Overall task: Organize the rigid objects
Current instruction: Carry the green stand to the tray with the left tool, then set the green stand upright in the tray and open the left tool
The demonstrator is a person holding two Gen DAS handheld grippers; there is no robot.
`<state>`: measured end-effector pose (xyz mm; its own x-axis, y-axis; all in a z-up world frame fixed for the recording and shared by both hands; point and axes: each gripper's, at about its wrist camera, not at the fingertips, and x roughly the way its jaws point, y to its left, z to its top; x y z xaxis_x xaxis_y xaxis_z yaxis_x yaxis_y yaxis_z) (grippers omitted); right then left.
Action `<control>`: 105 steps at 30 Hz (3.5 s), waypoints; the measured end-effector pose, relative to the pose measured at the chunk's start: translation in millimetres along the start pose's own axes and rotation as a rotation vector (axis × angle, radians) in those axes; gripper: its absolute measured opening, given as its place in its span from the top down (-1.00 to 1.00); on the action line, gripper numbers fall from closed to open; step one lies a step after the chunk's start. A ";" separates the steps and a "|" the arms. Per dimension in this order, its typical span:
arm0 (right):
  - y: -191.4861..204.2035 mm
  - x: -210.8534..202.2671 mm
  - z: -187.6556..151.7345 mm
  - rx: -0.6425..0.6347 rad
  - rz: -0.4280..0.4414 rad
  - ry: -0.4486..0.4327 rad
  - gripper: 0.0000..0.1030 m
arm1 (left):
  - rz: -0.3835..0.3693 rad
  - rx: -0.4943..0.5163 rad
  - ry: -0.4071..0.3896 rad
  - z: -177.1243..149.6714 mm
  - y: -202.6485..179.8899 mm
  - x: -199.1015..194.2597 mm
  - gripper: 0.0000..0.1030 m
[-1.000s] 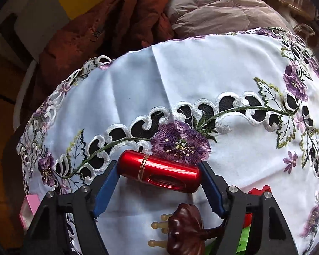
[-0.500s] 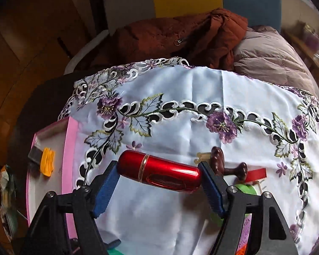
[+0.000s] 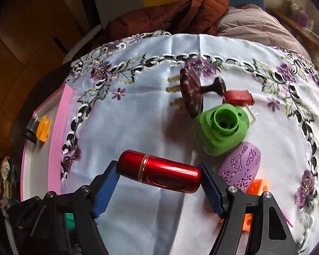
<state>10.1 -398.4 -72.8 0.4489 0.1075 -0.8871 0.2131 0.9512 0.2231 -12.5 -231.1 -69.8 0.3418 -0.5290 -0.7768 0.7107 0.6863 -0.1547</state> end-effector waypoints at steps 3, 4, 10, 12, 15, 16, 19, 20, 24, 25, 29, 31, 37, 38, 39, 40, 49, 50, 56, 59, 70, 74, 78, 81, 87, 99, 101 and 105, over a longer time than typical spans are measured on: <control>-1.1 19.7 -8.0 -0.018 -0.041 0.057 -0.46 | 0.010 0.000 -0.017 1.6 0.0 -7.3 0.42; 3.3 19.9 -8.3 -0.047 -0.064 0.045 -0.46 | 0.013 -0.005 -0.024 2.1 0.9 -10.6 0.42; 3.7 22.4 -9.1 -0.054 -0.079 0.035 -0.46 | 0.025 -0.031 -0.053 2.8 5.9 -29.7 0.42; 4.1 21.8 -8.9 -0.054 -0.082 0.034 -0.46 | 0.028 -0.042 -0.059 2.9 8.8 -36.3 0.42; 4.9 21.2 -9.1 -0.058 -0.090 0.032 -0.46 | 0.029 -0.066 -0.075 3.2 15.9 -48.8 0.42; 5.6 21.1 -8.9 -0.060 -0.092 0.032 -0.46 | 0.030 -0.080 -0.080 3.3 20.3 -52.9 0.42; 6.6 21.7 -8.7 -0.064 -0.095 0.032 -0.46 | 0.034 -0.149 -0.087 2.4 39.3 -63.8 0.42; 6.7 21.6 -8.7 -0.066 -0.097 0.031 -0.46 | 0.040 -0.175 -0.088 2.2 47.8 -66.9 0.42; 6.6 21.9 -8.4 -0.071 -0.098 0.032 -0.46 | 0.082 -0.268 -0.102 3.3 85.8 -75.3 0.42; 6.8 22.5 -8.1 -0.068 -0.102 0.030 -0.46 | 0.093 -0.288 -0.103 4.1 95.6 -75.8 0.42; 6.7 22.6 -7.6 -0.071 -0.103 0.031 -0.46 | 0.119 -0.368 -0.083 7.9 134.4 -70.2 0.42; 6.9 22.9 -7.5 -0.073 -0.104 0.031 -0.46 | 0.122 -0.411 -0.067 10.3 150.4 -63.8 0.42; 8.5 24.3 -6.8 -0.088 -0.115 0.034 -0.46 | 0.099 -0.541 -0.052 23.2 186.8 -42.3 0.42; 9.0 24.5 -6.8 -0.092 -0.118 0.034 -0.46 | 0.097 -0.559 -0.045 26.1 191.5 -37.1 0.42; 9.2 24.9 -6.7 -0.095 -0.121 0.035 -0.46 | 0.087 -0.573 -0.041 29.2 195.8 -32.3 0.42; 9.6 25.0 -6.7 -0.098 -0.123 0.035 -0.46 | 0.083 -0.580 -0.039 33.0 199.5 -27.8 0.42; 10.1 25.1 -6.8 -0.102 -0.125 0.035 -0.47 | 0.133 -0.577 -0.003 53.6 221.9 0.8 0.04; 10.1 25.1 -6.7 -0.103 -0.125 0.034 -0.47 | 0.139 -0.578 -0.006 53.1 221.9 -1.0 0.04; 10.4 25.6 -6.5 -0.107 -0.129 0.034 -0.47 | 0.206 -0.515 -0.058 44.9 206.8 -27.1 0.04; 10.3 25.8 -5.9 -0.106 -0.131 0.034 -0.47 | 0.255 -0.488 -0.078 37.1 196.8 -41.5 0.04; 11.0 26.2 -5.9 -0.112 -0.135 0.031 -0.47 | 0.329 -0.411 -0.061 -0.1 159.1 -65.5 0.04; 11.3 25.9 -5.7 -0.116 -0.136 0.028 -0.47 | 0.338 -0.393 -0.060 -9.0 149.8 -71.0 0.04; 9.8 26.6 -5.1 -0.105 -0.131 0.024 -0.47 | 0.342 -0.383 -0.061 -14.0 143.8 -75.0 0.04; 9.5 26.2 -5.1 -0.097 -0.131 0.019 -0.47 | 0.342 -0.378 -0.065 -15.5 141.2 -77.1 0.04; 5.8 24.9 -3.4 -0.063 -0.111 0.013 -0.50 | 0.334 -0.387 -0.064 -20.7 140.5 -80.3 0.04; -3.6 22.4 -0.9 0.027 -0.051 0.004 -0.53 | 0.316 -0.405 -0.050 -31.4 139.4 -82.9 0.04; -4.9 21.7 -0.8 0.036 -0.047 0.000 -0.53 | 0.315 -0.401 -0.049 -32.1 139.2 -83.6 0.04; -0.3 21.1 -2.4 -0.015 -0.094 -0.011 -0.46 | 0.320 -0.395 -0.051 -33.4 137.5 -86.0 0.04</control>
<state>17.4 -395.7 -92.5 0.4375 0.0148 -0.8991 0.2412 0.9613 0.1332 35.3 -74.6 -44.6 0.5412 -0.2782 -0.7935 0.2818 0.9491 -0.1406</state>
